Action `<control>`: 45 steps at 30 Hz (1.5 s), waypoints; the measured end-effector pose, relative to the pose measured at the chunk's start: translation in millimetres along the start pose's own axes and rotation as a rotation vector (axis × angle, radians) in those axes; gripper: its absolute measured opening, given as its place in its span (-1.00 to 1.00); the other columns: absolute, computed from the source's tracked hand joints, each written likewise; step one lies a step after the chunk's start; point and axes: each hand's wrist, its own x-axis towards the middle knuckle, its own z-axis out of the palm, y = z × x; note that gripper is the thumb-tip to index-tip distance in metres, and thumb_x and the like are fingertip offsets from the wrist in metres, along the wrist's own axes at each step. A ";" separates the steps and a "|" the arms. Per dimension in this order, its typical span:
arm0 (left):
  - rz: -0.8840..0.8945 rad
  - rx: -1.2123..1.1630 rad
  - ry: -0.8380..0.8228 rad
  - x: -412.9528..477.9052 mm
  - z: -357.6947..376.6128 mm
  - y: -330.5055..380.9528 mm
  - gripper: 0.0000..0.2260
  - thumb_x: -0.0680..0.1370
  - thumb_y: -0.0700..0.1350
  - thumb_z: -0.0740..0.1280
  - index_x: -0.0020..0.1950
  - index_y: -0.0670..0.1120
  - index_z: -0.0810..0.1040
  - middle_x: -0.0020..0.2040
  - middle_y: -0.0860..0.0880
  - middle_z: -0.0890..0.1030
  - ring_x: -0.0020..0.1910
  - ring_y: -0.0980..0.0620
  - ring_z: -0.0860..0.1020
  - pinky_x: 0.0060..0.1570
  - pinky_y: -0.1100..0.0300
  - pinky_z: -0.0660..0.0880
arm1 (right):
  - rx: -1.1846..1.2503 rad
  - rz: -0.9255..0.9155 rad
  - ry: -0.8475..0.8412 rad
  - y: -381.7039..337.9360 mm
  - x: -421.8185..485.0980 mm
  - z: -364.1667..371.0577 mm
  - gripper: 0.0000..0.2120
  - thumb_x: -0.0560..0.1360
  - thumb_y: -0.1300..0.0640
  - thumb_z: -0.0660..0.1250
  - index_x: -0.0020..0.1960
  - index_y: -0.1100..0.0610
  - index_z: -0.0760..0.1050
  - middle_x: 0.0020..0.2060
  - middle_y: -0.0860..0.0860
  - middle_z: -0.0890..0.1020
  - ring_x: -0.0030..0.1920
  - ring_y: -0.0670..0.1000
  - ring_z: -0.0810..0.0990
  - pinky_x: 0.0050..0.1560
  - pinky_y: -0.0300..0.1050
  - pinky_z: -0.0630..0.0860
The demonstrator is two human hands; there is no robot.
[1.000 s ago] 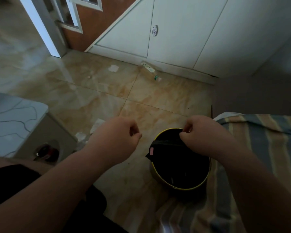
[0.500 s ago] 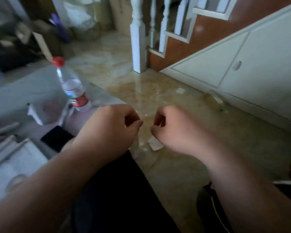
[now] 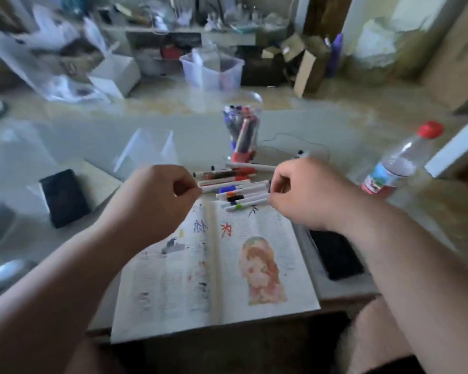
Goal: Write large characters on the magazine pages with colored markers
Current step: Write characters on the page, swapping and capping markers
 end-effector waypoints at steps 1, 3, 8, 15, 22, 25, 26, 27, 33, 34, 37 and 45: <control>-0.024 -0.003 -0.010 3.4 2.6 -13.4 -0.87 0.51 -0.04 0.45 -0.25 0.02 0.62 -0.37 0.11 0.62 -0.34 0.15 0.57 -0.29 0.25 0.44 | -0.016 -0.009 -0.023 -4.6 16.6 16.1 -0.91 0.46 0.05 0.37 -0.21 -0.01 0.52 -0.27 -0.12 0.61 -0.19 -0.03 0.59 -0.19 -0.12 0.51; -0.042 -0.005 -0.070 9.3 11.8 -22.9 -0.86 0.51 -0.04 0.43 -0.26 0.02 0.61 -0.38 0.09 0.62 -0.37 0.16 0.56 -0.31 0.24 0.45 | -0.038 -0.017 -0.049 -0.7 34.0 40.8 -0.96 0.48 0.09 0.31 -0.15 -0.02 0.50 -0.21 -0.12 0.60 -0.14 -0.02 0.58 -0.14 -0.10 0.54; -0.030 0.030 -0.232 33.5 41.2 -48.6 -0.84 0.53 -0.01 0.39 -0.26 0.06 0.56 -0.28 0.11 0.62 -0.27 0.10 0.54 -0.22 0.15 0.52 | -0.153 -0.026 -0.165 17.3 72.2 95.6 -0.81 0.54 0.14 0.27 0.08 -0.10 0.51 0.00 -0.09 0.58 -0.12 -0.03 0.51 -0.17 -0.09 0.46; -0.099 0.206 -0.359 43.8 70.3 -61.3 -0.86 0.56 0.07 0.31 -0.11 0.06 0.59 -0.18 0.12 0.62 -0.21 0.09 0.54 -0.43 0.28 0.27 | -0.224 -0.018 -0.237 23.0 101.1 114.2 -0.72 0.49 0.16 0.26 0.11 -0.16 0.51 0.04 -0.08 0.60 -0.06 0.03 0.54 -0.18 -0.11 0.43; -0.109 0.179 -0.385 40.0 80.9 -68.8 -0.89 0.55 0.03 0.33 -0.13 0.07 0.59 -0.19 0.11 0.62 -0.24 0.06 0.56 -0.24 0.15 0.54 | -0.320 -0.082 -0.280 22.8 96.6 122.0 -0.77 0.48 0.20 0.30 0.04 -0.09 0.57 0.00 -0.08 0.57 -0.03 0.03 0.54 -0.10 -0.07 0.50; -0.076 0.187 -0.329 38.7 83.5 -65.0 -0.89 0.55 0.05 0.31 -0.09 0.07 0.58 -0.15 0.11 0.63 -0.16 0.03 0.58 -0.18 0.12 0.54 | -0.285 -0.128 -0.317 18.3 90.4 114.0 -0.91 0.43 0.05 0.36 -0.08 -0.11 0.54 -0.07 -0.10 0.49 -0.05 -0.01 0.51 -0.11 -0.11 0.43; -0.046 0.158 -0.317 37.8 84.8 -62.0 -0.90 0.55 0.07 0.32 -0.05 0.08 0.58 -0.10 0.13 0.63 -0.11 0.02 0.58 -0.13 0.11 0.54 | -0.255 -0.148 -0.321 15.9 87.7 110.0 -0.93 0.41 0.01 0.37 -0.11 -0.10 0.53 -0.09 -0.12 0.50 -0.06 -0.02 0.51 -0.11 -0.11 0.45; -0.007 0.120 -0.316 36.3 85.2 -58.5 -0.89 0.56 0.09 0.34 0.01 0.10 0.58 -0.03 0.15 0.62 -0.06 0.03 0.57 -0.08 0.11 0.53 | -0.211 -0.162 -0.320 13.4 84.0 105.4 -0.93 0.40 -0.02 0.38 -0.13 -0.09 0.53 -0.13 -0.13 0.53 -0.08 -0.02 0.53 -0.12 -0.09 0.49; 0.197 0.022 -0.412 28.3 86.3 -49.8 -0.83 0.61 0.11 0.32 0.07 0.10 0.65 -0.10 0.13 0.58 -0.06 0.05 0.53 -0.09 0.08 0.50 | 0.081 -0.158 -0.357 11.8 54.4 75.8 -0.91 0.50 -0.16 0.39 -0.01 -0.24 0.62 -0.30 -0.13 0.64 -0.32 -0.12 0.57 -0.26 -0.14 0.53; 0.203 0.001 -0.409 27.0 86.6 -49.1 -0.82 0.61 0.12 0.31 0.03 0.09 0.66 -0.14 0.11 0.59 -0.10 0.06 0.52 -0.12 0.07 0.50 | 0.136 -0.139 -0.342 15.9 49.5 69.0 -0.87 0.48 -0.16 0.42 0.03 -0.27 0.62 -0.26 -0.15 0.65 -0.30 -0.13 0.58 -0.23 -0.15 0.54; 0.191 -0.119 -0.361 23.7 82.0 -43.7 -0.82 0.58 0.15 0.35 -0.07 0.10 0.68 -0.23 0.10 0.59 -0.20 0.08 0.51 -0.17 0.03 0.51 | 0.516 -0.088 -0.272 30.8 41.4 45.6 -0.75 0.38 0.07 0.57 0.05 -0.07 0.68 -0.26 0.01 0.67 -0.33 0.00 0.61 -0.27 -0.13 0.58; 0.251 -0.229 -0.314 16.7 82.5 -22.2 -0.69 0.65 0.06 0.25 -0.27 0.00 0.49 -0.29 0.05 0.53 -0.26 0.06 0.50 -0.22 0.04 0.45 | 1.064 0.013 -0.115 20.0 31.1 70.2 -0.90 0.46 0.15 0.47 -0.15 0.19 0.65 -0.36 0.13 0.61 -0.34 0.07 0.57 -0.31 -0.08 0.56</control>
